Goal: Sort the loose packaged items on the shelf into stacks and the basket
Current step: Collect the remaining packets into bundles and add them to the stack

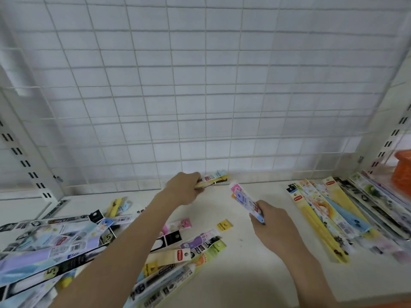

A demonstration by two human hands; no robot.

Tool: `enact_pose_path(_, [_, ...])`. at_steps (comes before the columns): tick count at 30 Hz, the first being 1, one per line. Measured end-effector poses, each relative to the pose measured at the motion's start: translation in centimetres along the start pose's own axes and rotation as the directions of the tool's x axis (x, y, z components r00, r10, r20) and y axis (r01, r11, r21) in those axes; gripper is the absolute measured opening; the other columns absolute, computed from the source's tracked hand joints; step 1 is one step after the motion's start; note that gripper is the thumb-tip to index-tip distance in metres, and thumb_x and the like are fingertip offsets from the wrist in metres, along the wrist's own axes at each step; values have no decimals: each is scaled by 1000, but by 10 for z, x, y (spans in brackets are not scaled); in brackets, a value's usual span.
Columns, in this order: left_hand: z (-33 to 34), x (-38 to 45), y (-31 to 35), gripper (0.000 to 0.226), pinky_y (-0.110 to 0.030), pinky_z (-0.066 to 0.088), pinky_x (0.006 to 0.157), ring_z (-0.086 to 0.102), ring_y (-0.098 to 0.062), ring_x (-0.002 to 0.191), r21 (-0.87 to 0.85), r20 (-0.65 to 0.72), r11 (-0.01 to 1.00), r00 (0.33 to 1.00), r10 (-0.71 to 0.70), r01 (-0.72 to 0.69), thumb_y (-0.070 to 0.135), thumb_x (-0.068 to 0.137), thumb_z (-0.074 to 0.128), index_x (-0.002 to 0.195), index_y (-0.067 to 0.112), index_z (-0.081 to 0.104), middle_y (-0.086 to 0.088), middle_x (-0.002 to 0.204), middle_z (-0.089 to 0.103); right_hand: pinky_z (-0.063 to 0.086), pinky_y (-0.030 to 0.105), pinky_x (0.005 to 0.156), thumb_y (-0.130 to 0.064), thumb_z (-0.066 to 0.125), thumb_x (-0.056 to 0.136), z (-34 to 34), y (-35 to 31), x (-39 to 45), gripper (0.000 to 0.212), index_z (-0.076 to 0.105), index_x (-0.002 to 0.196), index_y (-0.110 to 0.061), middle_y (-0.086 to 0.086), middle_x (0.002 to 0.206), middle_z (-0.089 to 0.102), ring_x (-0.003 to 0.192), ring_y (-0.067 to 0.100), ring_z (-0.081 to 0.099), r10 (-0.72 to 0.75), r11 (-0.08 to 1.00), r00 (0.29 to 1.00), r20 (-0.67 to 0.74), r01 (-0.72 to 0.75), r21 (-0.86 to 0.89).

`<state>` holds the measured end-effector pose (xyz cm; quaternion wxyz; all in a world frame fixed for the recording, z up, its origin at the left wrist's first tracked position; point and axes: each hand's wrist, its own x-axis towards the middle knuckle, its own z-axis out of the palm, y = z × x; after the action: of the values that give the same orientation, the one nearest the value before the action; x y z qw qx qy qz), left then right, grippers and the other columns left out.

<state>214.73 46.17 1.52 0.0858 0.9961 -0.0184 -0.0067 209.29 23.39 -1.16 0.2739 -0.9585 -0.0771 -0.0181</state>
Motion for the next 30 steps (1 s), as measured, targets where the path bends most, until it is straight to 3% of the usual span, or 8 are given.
enact_pose_path(7, [-39, -59, -10, 21, -31, 39, 54, 55, -28, 67, -369, -231, 928, 962, -149, 55, 31, 96, 45, 101, 11, 43, -4, 75, 54, 34, 24, 51, -22, 47, 95, 8, -23, 2, 22, 43, 73, -22, -4, 62, 48, 54, 14, 45, -128, 989, 990, 64, 122, 86])
enact_pose_path(12, [-46, -138, -44, 27, -27, 29, 46, 46, -18, 56, -572, -392, 791, 775, -496, 218, 29, 89, 59, 91, 6, 46, -4, 65, 49, 35, 29, 53, -21, 48, 92, 23, -42, -6, 14, 46, 80, -14, -1, 64, 49, 57, 19, 45, -174, 984, 978, 118, 167, 61])
enact_pose_path(17, [-47, -193, -77, 29, -33, 31, 53, 47, -31, 65, -664, -405, 678, 610, -681, 316, 26, 88, 61, 95, 1, 47, -7, 67, 50, 31, 29, 50, -26, 49, 90, 35, -78, -24, 28, 35, 66, -23, -2, 63, 47, 57, 19, 44, -251, 966, 947, 199, 258, -10])
enact_pose_path(20, [-46, -212, -89, 29, -34, 33, 65, 48, -33, 75, -684, -412, 640, 539, -735, 350, 23, 88, 60, 107, 6, 46, -9, 74, 53, 35, 29, 51, -31, 49, 91, 46, -103, -34, 13, 50, 80, -25, -2, 70, 55, 64, 21, 52, -338, 935, 903, 265, 355, -18])
enact_pose_path(22, [-42, -221, -94, 32, -34, 34, 65, 48, -32, 74, -669, -393, 640, 550, -737, 379, 20, 89, 59, 115, 7, 47, -8, 75, 53, 36, 26, 53, -37, 48, 92, 52, -119, -42, 17, 57, 95, -23, -3, 78, 57, 72, 20, 56, -385, 911, 868, 315, 412, -23])
enact_pose_path(26, [-30, -231, -97, 13, -30, 30, 52, 45, -25, 61, -596, -359, 683, 622, -696, 421, 21, 91, 56, 93, 10, 49, -2, 64, 50, 42, 31, 72, -41, 47, 93, 65, -135, -54, 29, 54, 117, -25, -2, 109, 62, 100, 20, 59, -398, 880, 816, 419, 468, -76])
enact_pose_path(29, [-26, -235, -99, 10, -24, 32, 50, 48, -14, 58, -581, -341, 700, 656, -673, 416, 23, 92, 54, 90, 14, 50, -2, 62, 53, 39, 28, 62, -32, 48, 93, 70, -135, -52, 9, 55, 91, -28, -5, 90, 60, 87, 21, 59, -346, 909, 851, 396, 408, -83])
enact_pose_path(30, [-25, -235, -101, 11, -24, 32, 49, 48, -13, 57, -578, -342, 704, 660, -669, 414, 23, 92, 54, 88, 13, 50, -2, 61, 52, 36, 27, 56, -31, 48, 93, 70, -134, -50, 17, 47, 76, -28, -7, 77, 53, 79, 21, 56, -329, 916, 866, 376, 390, -95])
